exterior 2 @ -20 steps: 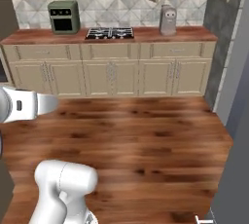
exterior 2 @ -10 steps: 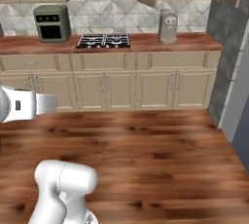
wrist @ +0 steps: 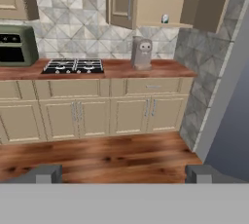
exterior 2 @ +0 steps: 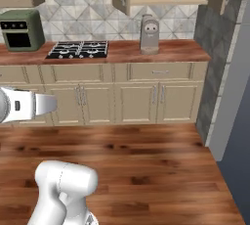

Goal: Open the cabinet directly in front. Then move the liquor and the mug to the dining counter with the candle on it.

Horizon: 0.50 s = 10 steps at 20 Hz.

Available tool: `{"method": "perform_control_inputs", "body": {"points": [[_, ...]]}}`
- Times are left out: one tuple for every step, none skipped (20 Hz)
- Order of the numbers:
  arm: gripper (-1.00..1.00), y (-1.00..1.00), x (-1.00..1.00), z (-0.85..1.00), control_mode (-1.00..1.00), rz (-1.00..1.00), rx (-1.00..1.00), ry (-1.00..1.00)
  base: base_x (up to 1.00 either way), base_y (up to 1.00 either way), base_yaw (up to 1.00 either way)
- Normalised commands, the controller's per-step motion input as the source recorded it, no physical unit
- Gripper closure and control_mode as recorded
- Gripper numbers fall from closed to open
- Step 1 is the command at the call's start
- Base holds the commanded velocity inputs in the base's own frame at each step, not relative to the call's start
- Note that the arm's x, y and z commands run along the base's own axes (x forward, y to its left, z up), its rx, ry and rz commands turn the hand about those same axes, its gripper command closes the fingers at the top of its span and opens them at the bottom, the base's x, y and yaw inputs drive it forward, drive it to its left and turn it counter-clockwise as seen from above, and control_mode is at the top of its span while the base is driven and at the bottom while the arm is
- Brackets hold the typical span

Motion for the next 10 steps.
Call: {"method": "perform_control_inputs", "body": {"points": [[-1.0, 0.0, 0.0, 0.0, 1.0, 0.0, 0.0, 0.0, 1.0, -1.0, 0.0], [-1.0, 0.0, 0.0, 0.0, 1.0, 0.0, 0.0, 0.0, 1.0, -1.0, 0.0], [-1.0, 0.0, 0.0, 0.0, 1.0, 0.0, 0.0, 0.0, 1.0, -1.0, 0.0], [-1.0, 0.0, 0.0, 0.0, 1.0, 0.0, 0.0, 0.0, 1.0, -1.0, 0.0], [-1.0, 0.0, 0.0, 0.0, 1.0, 0.0, 0.0, 0.0, 1.0, -1.0, 0.0], [-1.0, 0.0, 0.0, 0.0, 1.0, 0.0, 0.0, 0.0, 1.0, -1.0, 0.0], [-1.0, 0.0, 0.0, 0.0, 1.0, 0.0, 0.0, 0.0, 1.0, -1.0, 0.0], [-1.0, 0.0, 0.0, 0.0, 1.0, 0.0, 0.0, 0.0, 1.0, -0.94, 0.0], [-1.0, 0.0, 0.0, 0.0, 1.0, 0.0, 0.0, 0.0, 1.0, -0.67, 0.0], [-1.0, 0.0, 0.0, 0.0, 1.0, 0.0, 0.0, 0.0, 1.0, -0.54, 0.0]]}}
